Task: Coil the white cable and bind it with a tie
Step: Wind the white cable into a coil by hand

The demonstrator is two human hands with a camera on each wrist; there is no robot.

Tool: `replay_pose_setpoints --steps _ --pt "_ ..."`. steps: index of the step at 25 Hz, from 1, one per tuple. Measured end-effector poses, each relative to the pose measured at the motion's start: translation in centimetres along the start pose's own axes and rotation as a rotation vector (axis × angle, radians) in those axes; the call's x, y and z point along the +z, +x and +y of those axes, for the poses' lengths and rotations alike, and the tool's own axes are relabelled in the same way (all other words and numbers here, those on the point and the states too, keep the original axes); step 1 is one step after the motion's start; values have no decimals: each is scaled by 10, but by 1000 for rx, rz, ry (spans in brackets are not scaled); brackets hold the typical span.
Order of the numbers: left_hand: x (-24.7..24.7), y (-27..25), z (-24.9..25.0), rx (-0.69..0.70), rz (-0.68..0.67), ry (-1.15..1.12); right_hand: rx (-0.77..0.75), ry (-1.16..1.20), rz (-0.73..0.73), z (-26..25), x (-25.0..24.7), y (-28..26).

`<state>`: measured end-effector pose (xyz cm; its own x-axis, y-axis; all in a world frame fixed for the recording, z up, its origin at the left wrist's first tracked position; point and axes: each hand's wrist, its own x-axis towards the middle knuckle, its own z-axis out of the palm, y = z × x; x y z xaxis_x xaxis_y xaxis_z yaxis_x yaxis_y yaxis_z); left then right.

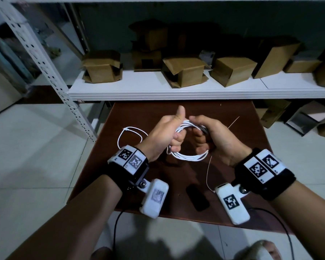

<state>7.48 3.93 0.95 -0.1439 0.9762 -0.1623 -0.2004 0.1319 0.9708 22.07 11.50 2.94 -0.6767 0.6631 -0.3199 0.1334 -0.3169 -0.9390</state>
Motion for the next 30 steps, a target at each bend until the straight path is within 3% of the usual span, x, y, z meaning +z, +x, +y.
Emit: replay_pose_setpoints --steps 3,9,14,17,21,25,30 --pt "0 2 0 -30 37 -35 43 -1 -41 1 1 -1" --pt "3 -2 -6 -108 21 210 135 -90 -176 -4 3 -10" --pt "4 -2 -4 -129 -21 194 83 -205 -30 5 4 -5" --pt "-4 -2 0 -21 -22 31 40 -21 37 4 2 -2" --pt "-20 -5 7 35 -111 37 64 235 -30 -4 -6 1" --pt "-32 -8 13 69 -101 148 65 293 -61 -6 -11 0" --pt "-41 -7 16 90 -67 115 48 230 -89 -9 -15 -2"
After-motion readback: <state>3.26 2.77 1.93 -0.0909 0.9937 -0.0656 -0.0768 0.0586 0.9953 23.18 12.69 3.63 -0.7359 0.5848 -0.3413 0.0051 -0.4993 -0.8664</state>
